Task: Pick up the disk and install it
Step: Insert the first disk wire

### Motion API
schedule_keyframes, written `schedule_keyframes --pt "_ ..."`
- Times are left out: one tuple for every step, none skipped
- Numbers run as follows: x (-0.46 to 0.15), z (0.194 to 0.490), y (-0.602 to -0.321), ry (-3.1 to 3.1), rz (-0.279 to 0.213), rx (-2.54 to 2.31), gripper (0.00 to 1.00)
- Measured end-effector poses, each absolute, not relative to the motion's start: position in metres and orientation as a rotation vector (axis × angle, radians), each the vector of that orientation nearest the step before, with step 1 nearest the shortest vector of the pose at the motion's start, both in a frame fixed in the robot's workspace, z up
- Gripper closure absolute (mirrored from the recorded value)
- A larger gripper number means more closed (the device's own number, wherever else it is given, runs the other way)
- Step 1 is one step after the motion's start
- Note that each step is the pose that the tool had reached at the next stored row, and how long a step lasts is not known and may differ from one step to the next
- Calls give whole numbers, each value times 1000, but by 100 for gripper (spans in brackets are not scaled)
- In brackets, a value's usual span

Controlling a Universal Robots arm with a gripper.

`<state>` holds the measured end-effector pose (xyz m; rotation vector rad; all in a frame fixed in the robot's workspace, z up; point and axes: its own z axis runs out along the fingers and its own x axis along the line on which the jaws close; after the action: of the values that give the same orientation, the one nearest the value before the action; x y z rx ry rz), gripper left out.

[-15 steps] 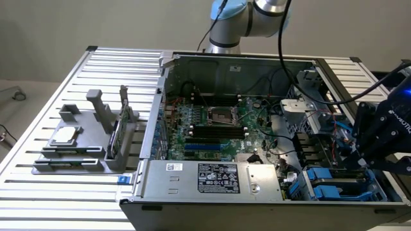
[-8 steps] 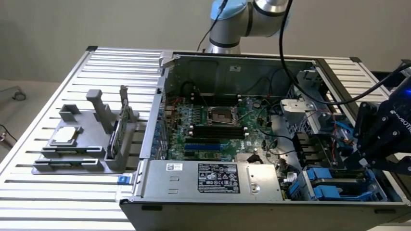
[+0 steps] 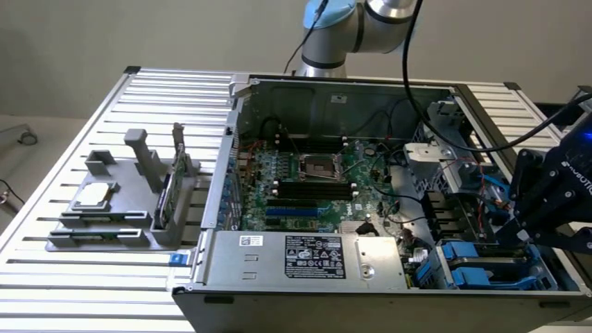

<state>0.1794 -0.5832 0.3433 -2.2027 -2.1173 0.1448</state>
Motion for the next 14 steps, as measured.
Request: schedule_keyframes --pt "180 343 -583 -2117 145 -2203 89" --pt "180 342 -583 -2117 145 -2203 89" --pt "180 342 -583 -2117 145 -2203 89" --pt "181 342 -583 -2117 145 -2203 89" --pt "181 342 -583 -2117 145 -2203 89" --pt "181 341 -583 -2117 145 -2203 89" --pt "182 341 -583 -2117 145 -2203 89" --pt "182 341 -583 -2117 145 -2203 89" --pt "182 340 -583 -2117 145 -2203 89" --pt "182 340 -583 -2117 145 -2203 89" --pt "182 340 -583 -2117 145 -2203 89" --pt "182 340 -583 -2117 145 -2203 89" --pt "182 340 -583 -2117 145 -2203 89" --pt "182 339 -583 -2117 145 -2203 89"
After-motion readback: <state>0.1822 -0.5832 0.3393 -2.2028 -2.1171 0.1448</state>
